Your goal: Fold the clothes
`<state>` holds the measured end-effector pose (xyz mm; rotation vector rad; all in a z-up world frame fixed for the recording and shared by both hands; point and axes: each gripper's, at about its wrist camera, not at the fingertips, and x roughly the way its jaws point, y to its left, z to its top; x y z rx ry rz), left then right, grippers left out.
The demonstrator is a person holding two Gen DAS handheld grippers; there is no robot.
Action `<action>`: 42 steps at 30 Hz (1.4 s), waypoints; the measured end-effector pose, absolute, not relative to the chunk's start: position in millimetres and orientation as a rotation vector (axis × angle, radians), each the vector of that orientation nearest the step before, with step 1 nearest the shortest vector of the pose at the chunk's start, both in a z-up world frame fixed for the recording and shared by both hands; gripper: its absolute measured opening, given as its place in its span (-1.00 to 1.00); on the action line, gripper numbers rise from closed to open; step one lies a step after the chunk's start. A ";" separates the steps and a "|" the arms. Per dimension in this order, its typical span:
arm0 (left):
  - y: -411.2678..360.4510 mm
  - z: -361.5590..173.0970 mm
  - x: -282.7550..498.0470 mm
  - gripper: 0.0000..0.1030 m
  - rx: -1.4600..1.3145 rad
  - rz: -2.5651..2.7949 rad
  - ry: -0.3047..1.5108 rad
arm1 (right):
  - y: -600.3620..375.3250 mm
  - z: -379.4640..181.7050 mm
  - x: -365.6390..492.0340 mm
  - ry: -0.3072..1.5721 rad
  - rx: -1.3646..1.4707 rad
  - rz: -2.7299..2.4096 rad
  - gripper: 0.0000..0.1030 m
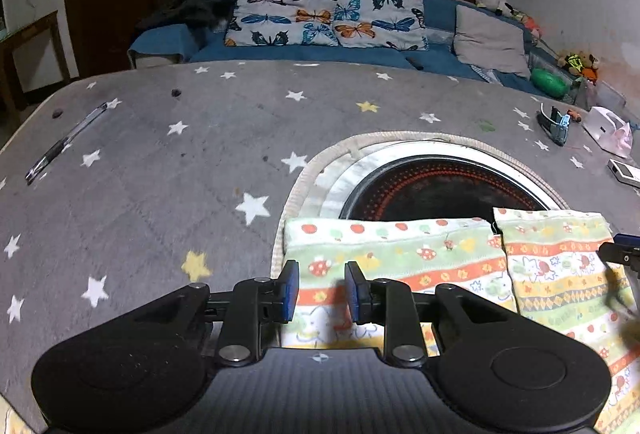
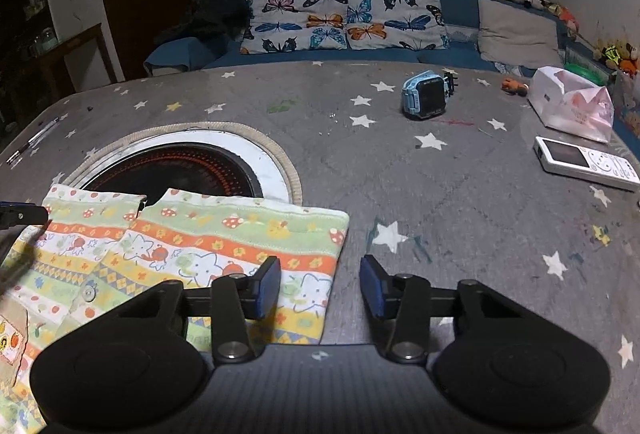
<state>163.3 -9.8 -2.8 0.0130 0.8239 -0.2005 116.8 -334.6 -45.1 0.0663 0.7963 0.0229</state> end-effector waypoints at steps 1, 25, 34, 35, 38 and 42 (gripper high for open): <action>-10.4 -3.2 164.3 -0.50 0.019 -0.203 0.822 | -334.8 -45.3 117.1 0.793 0.068 0.022 -0.47; 10.7 0.0 172.4 -0.45 -0.033 -0.189 0.790 | -343.4 -36.4 135.0 0.756 0.105 0.010 -0.73; 1.3 -7.5 172.0 -0.48 0.009 -0.206 0.793 | -345.6 -39.7 134.6 0.786 0.126 0.039 -0.46; 0.5 -7.8 172.3 -0.55 0.020 -0.206 0.789 | -345.3 -41.5 135.5 0.791 0.128 0.040 -0.46; 1.9 -8.4 174.6 -0.88 0.028 -0.194 0.786 | -343.6 -45.4 137.2 0.792 0.130 0.048 -0.45; 8.3 -4.1 178.2 -0.92 -0.012 -0.171 0.773 | -336.7 -44.9 140.0 0.770 0.106 0.046 -0.96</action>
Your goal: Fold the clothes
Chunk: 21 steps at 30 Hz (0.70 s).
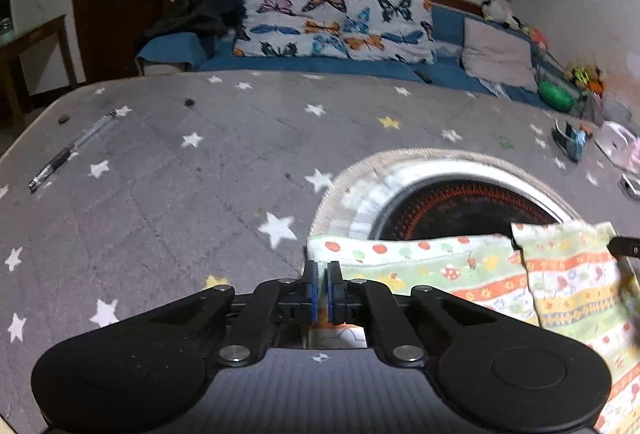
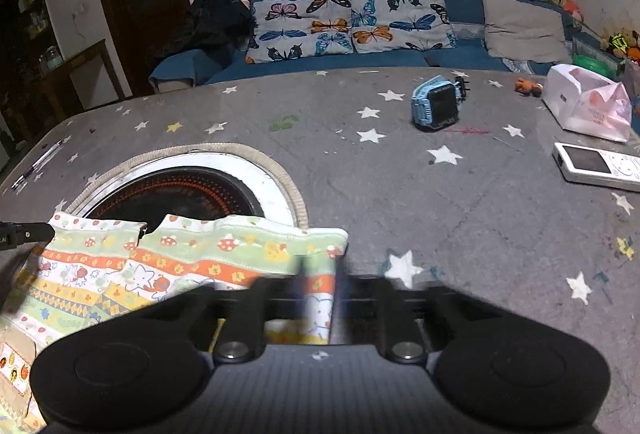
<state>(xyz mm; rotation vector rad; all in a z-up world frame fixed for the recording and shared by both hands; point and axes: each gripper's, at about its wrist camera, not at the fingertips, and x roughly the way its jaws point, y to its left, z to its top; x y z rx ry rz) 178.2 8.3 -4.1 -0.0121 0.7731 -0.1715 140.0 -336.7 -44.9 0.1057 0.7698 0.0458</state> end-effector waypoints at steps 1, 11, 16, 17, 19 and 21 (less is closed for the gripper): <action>8.4 -1.0 178.3 -0.92 -0.012 -0.163 0.756 | -334.3 -43.6 140.5 0.757 0.088 0.041 -0.97; 11.4 -5.3 194.0 -0.84 -0.020 -0.129 0.782 | -328.1 -42.2 159.6 0.770 0.046 0.023 -0.82; 17.0 3.4 177.1 -0.83 -0.038 -0.133 0.774 | -324.1 -23.6 136.5 0.766 0.052 0.080 -0.54; 16.4 6.7 169.4 -0.83 -0.039 -0.150 0.770 | -320.0 -20.0 128.9 0.770 0.052 0.109 -0.44; 14.7 13.2 153.5 -0.83 -0.040 -0.186 0.762 | -307.8 -16.3 111.3 0.777 0.039 0.167 -0.34; 10.2 17.4 133.5 -0.83 -0.021 -0.236 0.760 | -292.4 -14.8 93.1 0.785 0.017 0.225 -0.31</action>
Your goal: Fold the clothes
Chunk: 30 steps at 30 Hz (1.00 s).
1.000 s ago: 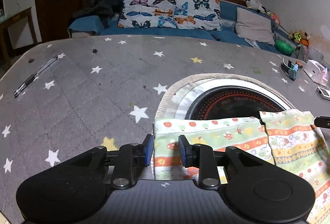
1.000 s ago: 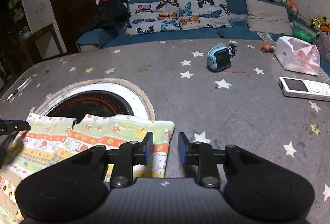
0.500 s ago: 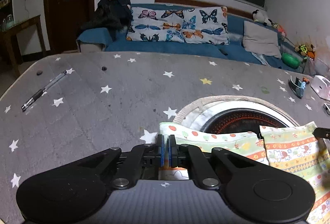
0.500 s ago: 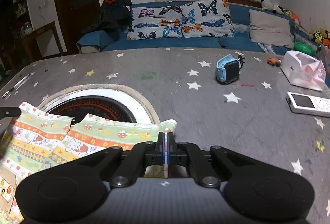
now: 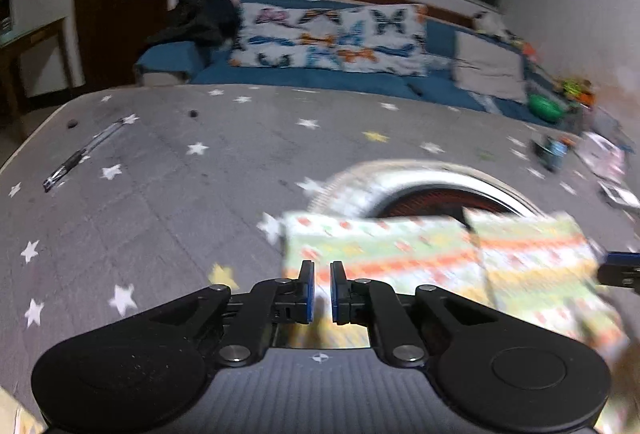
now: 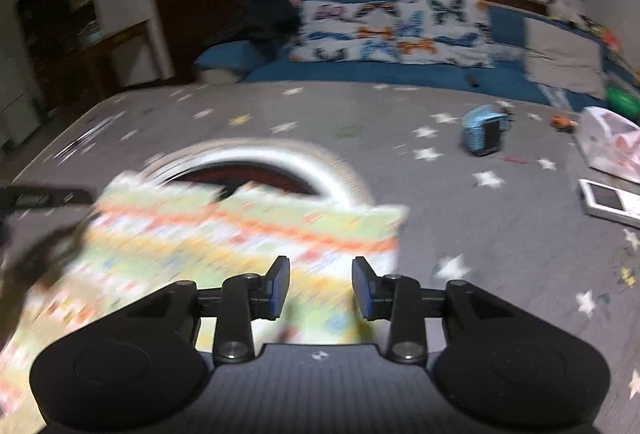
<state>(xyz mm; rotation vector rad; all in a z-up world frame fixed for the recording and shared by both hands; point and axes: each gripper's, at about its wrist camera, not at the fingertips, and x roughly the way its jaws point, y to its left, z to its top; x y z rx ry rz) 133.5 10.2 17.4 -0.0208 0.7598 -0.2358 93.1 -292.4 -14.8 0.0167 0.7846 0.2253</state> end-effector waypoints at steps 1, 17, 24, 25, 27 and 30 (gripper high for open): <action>7.0 17.9 123.2 -0.83 -0.009 -0.259 0.764 | -283.9 -14.6 83.8 0.789 0.007 0.255 -0.31; -25.4 -3.0 -6.4 -0.78 0.089 -0.490 0.768 | -162.0 -25.2 -15.0 0.780 -0.221 0.555 -0.20; -19.7 1.6 -23.2 -0.74 0.079 -0.501 0.734 | -156.5 -26.7 -36.9 0.746 -0.293 0.515 -0.19; -18.7 0.9 -25.1 -0.73 0.067 -0.501 0.736 | -156.6 -28.6 -37.6 0.752 -0.289 0.513 -0.19; -18.4 -1.9 -30.5 -0.73 0.067 -0.497 0.743 | -157.5 -35.0 -38.2 0.769 -0.294 0.509 -0.19; -17.3 3.3 -34.1 -0.73 0.064 -0.486 0.724 | -159.6 -33.2 -40.8 0.757 -0.280 0.500 -0.18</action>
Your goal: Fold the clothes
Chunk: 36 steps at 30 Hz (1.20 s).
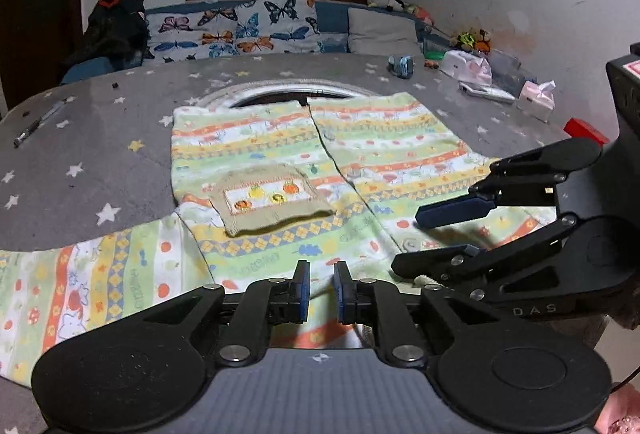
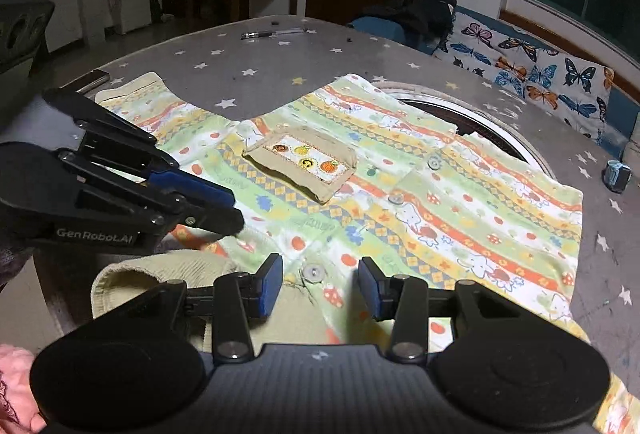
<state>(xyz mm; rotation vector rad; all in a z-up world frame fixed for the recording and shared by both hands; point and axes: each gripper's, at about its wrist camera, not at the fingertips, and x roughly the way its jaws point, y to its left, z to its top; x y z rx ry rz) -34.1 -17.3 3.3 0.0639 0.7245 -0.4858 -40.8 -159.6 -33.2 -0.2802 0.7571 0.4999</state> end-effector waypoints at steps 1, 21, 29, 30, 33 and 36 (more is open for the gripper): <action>-17.0 7.6 -34.0 -0.73 0.057 -0.485 0.711 | -160.4 -31.6 -41.6 0.754 -0.274 0.496 -0.18; -42.4 -3.5 -33.6 -0.73 0.050 -0.550 0.744 | -273.1 -25.1 -89.8 0.729 -0.002 0.151 -0.13; -38.7 17.8 -31.7 -0.66 0.019 -0.523 0.705 | -331.6 -40.2 -112.6 0.728 0.129 -0.010 -0.13; -39.0 20.0 -31.7 -0.66 0.017 -0.522 0.702 | -336.2 -40.3 -114.9 0.724 0.132 -0.028 -0.13; -45.7 23.9 -32.5 -0.66 0.018 -0.539 0.698 | -350.6 -41.0 -121.7 0.711 0.134 -0.091 -0.14; -56.0 24.3 -35.8 -0.65 0.030 -0.566 0.701 | -363.6 -45.0 -127.2 0.715 0.110 -0.167 -0.16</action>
